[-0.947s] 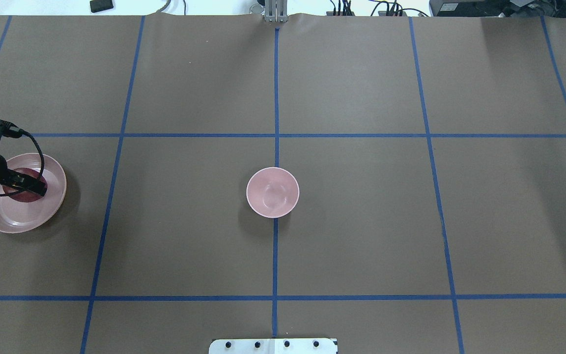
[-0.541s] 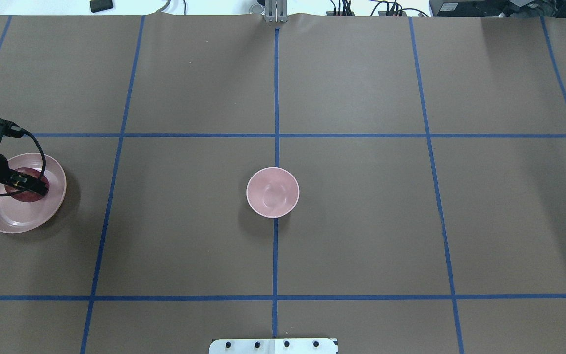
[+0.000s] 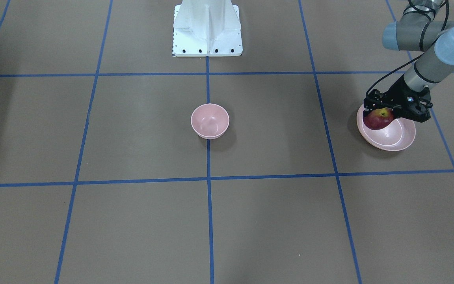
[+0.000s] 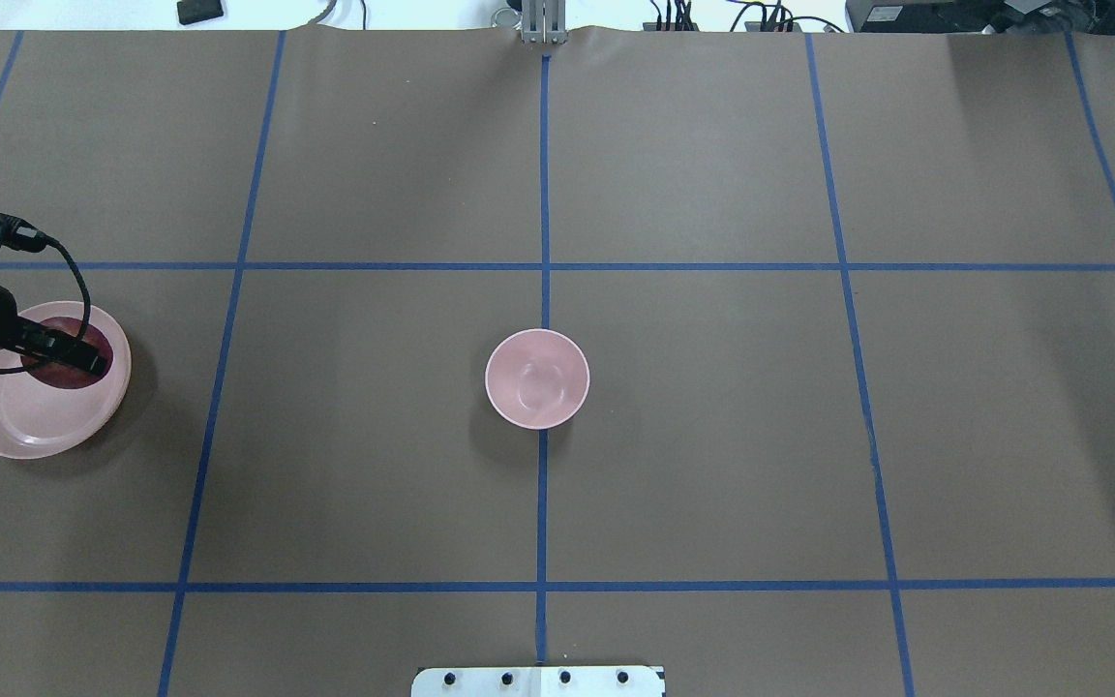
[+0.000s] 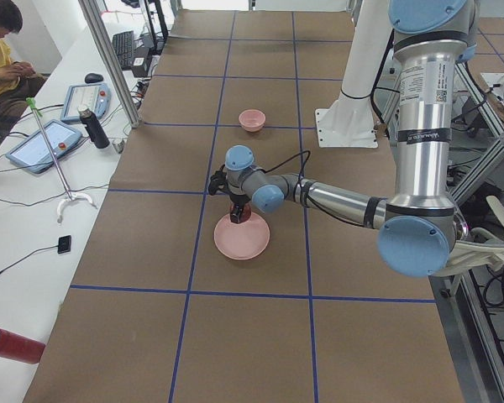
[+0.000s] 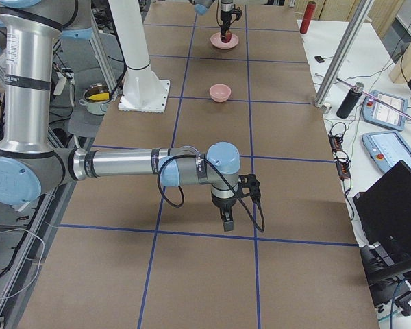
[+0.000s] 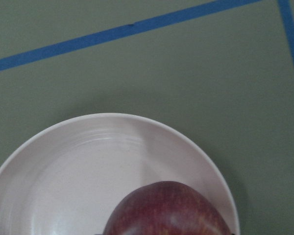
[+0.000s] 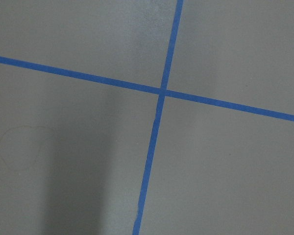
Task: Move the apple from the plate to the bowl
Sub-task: 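Lift the apple with the left gripper and carry it over the bowl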
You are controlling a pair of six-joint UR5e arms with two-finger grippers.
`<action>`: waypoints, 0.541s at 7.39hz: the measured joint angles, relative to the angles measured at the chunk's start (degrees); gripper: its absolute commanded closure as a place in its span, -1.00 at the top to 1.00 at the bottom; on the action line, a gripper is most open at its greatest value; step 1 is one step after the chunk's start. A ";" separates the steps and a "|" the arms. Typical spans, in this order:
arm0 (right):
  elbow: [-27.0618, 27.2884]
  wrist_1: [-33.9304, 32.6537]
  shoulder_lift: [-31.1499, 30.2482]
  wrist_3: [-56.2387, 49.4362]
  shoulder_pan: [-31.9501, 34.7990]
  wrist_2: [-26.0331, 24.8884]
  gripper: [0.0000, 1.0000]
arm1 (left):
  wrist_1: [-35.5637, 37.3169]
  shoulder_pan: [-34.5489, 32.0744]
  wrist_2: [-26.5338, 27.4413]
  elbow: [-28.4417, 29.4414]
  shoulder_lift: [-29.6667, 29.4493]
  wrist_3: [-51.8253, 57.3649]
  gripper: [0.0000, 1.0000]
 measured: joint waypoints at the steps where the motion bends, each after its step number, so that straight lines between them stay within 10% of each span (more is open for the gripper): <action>1: 0.00 0.00 -0.09 -0.01 0.00 0.00 1.00 | 1.54 0.08 -0.02 -0.74 -2.86 -3.10 0.15; 4: -0.01 0.00 -0.26 -0.02 0.00 0.00 1.00 | 10.05 3.41 1.32 -1.28 -15.87 -13.86 0.16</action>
